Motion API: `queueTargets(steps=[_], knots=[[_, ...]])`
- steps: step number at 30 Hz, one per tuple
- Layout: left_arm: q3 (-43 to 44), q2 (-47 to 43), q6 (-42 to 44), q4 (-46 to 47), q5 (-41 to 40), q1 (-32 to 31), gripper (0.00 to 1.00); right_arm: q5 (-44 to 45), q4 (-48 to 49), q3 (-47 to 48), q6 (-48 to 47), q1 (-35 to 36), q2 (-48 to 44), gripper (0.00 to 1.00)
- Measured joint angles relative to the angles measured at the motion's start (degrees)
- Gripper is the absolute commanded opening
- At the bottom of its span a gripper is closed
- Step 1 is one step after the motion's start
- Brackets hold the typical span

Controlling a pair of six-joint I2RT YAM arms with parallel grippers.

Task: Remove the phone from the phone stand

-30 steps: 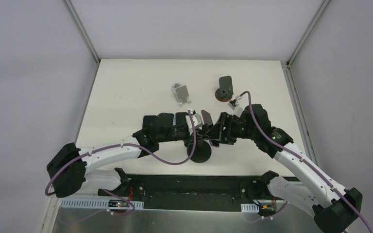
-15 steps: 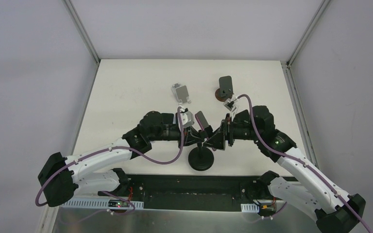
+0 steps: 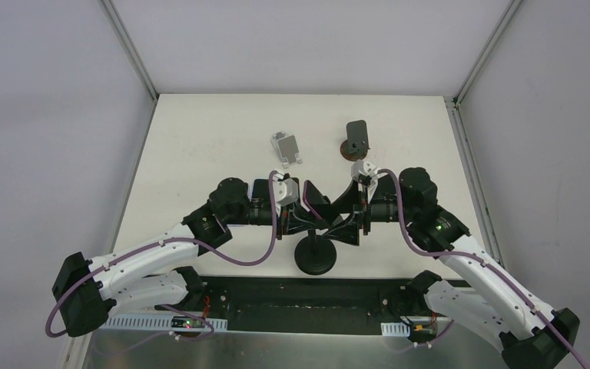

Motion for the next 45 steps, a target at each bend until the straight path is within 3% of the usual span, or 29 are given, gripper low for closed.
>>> queueTargets(steps=[18, 31, 45], knots=[[0.0, -0.42, -0.09, -2.93, 0.76, 0.42, 0.0, -2.29, -8.7, 5.29, -21.49, 0.35, 4.52, 0.08], [-0.2, -4.02, -0.46, -6.16, -5.66, 0.28, 0.0, -2.27, -7.08, 6.56, -23.41, 0.96, 6.71, 0.09], [-0.2, -5.03, 0.72, -7.96, -6.23, 0.35, 0.0, -2.71, -7.15, 7.67, -24.39, 1.36, 8.81, 0.08]])
